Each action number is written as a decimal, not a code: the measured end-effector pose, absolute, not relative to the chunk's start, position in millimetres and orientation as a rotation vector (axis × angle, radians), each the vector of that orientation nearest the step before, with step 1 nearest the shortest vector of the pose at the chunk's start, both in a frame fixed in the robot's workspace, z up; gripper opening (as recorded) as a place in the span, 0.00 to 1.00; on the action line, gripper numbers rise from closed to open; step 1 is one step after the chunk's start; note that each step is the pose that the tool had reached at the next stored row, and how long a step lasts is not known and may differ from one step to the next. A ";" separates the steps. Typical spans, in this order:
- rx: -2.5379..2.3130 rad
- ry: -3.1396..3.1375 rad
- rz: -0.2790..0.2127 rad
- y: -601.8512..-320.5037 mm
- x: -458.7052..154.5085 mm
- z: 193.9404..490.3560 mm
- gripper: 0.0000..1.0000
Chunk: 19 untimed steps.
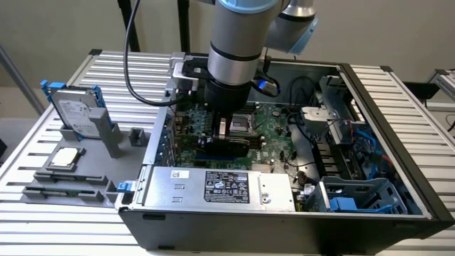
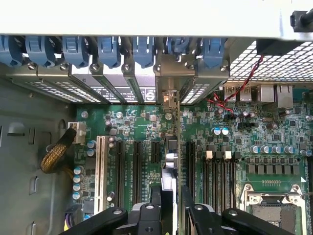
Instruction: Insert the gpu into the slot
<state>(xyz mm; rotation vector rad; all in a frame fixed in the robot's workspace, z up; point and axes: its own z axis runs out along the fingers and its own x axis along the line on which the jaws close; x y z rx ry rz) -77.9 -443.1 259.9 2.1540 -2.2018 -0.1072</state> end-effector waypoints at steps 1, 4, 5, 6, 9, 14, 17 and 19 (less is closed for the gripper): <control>2.154 -2.202 -0.107 -443.0 -77.9 259.8 0.26; 2.154 -2.201 -0.109 -442.9 -77.9 259.2 0.26; 2.153 -2.201 -0.109 -442.7 -77.9 259.0 0.26; 2.153 -2.201 -0.110 -442.6 -77.9 259.0 0.26; 2.152 -2.200 -0.112 -442.0 -77.8 259.1 0.26; 2.151 -2.199 -0.112 -440.4 -77.9 259.2 0.26; 2.151 -2.199 -0.112 -440.2 -77.9 259.1 0.26; 2.151 -2.199 -0.112 -440.2 -77.9 258.5 0.26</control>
